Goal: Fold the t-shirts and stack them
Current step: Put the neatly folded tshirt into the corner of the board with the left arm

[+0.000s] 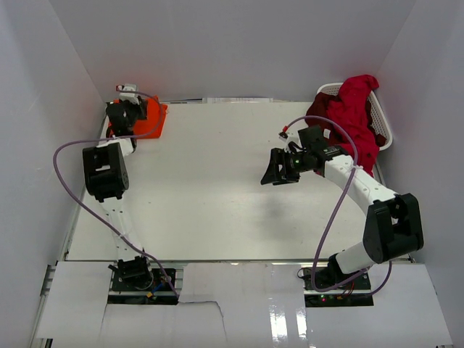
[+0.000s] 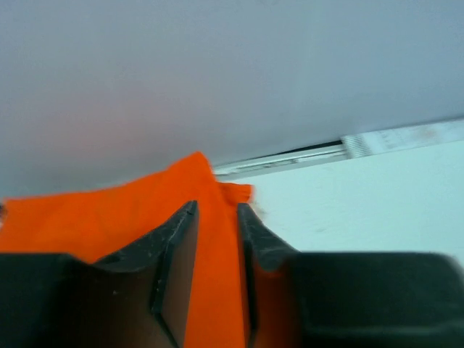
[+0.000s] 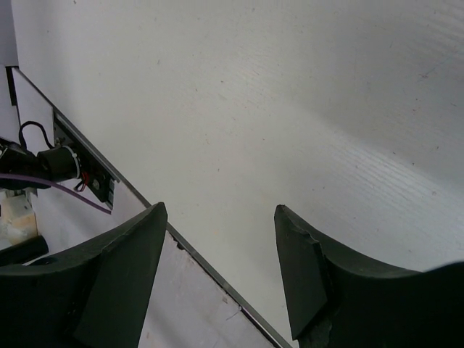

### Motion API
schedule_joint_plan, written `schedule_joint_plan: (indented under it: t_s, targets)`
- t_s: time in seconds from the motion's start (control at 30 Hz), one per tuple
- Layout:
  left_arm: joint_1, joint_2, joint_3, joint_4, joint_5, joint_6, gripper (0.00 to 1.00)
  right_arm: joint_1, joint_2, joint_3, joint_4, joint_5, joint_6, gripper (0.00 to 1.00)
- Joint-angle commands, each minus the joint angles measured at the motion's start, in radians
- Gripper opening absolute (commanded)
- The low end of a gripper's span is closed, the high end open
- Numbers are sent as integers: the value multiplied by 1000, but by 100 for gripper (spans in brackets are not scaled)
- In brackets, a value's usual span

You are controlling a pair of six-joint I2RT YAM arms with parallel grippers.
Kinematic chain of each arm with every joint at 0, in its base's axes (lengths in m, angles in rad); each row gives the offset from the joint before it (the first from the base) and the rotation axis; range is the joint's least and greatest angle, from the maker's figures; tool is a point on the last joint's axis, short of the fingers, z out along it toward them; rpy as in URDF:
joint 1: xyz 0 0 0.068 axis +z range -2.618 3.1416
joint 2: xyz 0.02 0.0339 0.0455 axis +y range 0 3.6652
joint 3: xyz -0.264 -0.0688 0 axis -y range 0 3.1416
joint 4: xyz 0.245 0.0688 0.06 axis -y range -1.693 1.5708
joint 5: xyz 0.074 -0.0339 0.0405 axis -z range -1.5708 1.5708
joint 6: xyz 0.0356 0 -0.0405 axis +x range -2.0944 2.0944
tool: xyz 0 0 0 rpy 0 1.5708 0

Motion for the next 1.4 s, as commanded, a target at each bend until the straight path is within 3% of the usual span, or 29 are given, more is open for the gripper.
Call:
schedule_joint_plan:
  t_s: [0.0, 0.07, 0.13, 0.17, 0.2, 0.37, 0.53, 0.63, 0.73, 1.03, 1.37]
  targets:
    - [-21, -162, -90, -39, -8, -52, 43, 6, -31, 27, -13, 15, -31, 68]
    - [-29, -261, -156, -42, -5, -63, 57, 6, -26, 51, -22, 12, -54, 68]
    - [-29, -338, -265, -54, -11, -95, 87, 2, -31, 62, -24, 6, -59, 70]
    - [-29, -419, -305, -59, -7, -104, 96, 2, -34, 65, -24, -12, -63, 71]
    - [-29, -459, -342, -68, 9, -101, 98, 1, -37, 68, -24, -22, -65, 72]
    - [-30, -654, -446, -241, 7, -190, 98, -7, -54, 61, -25, -75, -74, 73]
    - [-39, -818, -527, -437, -52, -285, 98, -13, -112, 71, -25, -48, -96, 95]
    - [-39, -896, -526, -621, -46, -294, 98, -14, -143, 91, -30, -40, -106, 97]
    - [-41, -952, -529, -767, 6, -331, 98, -14, -177, 90, -30, -39, -105, 90]
    - [-44, -1212, -698, -838, 30, -445, 98, -14, -313, 3, 12, -25, -93, 90]
    - [-47, -1423, -685, -1033, 138, -469, 98, -14, -534, -114, 102, 87, -148, 90]
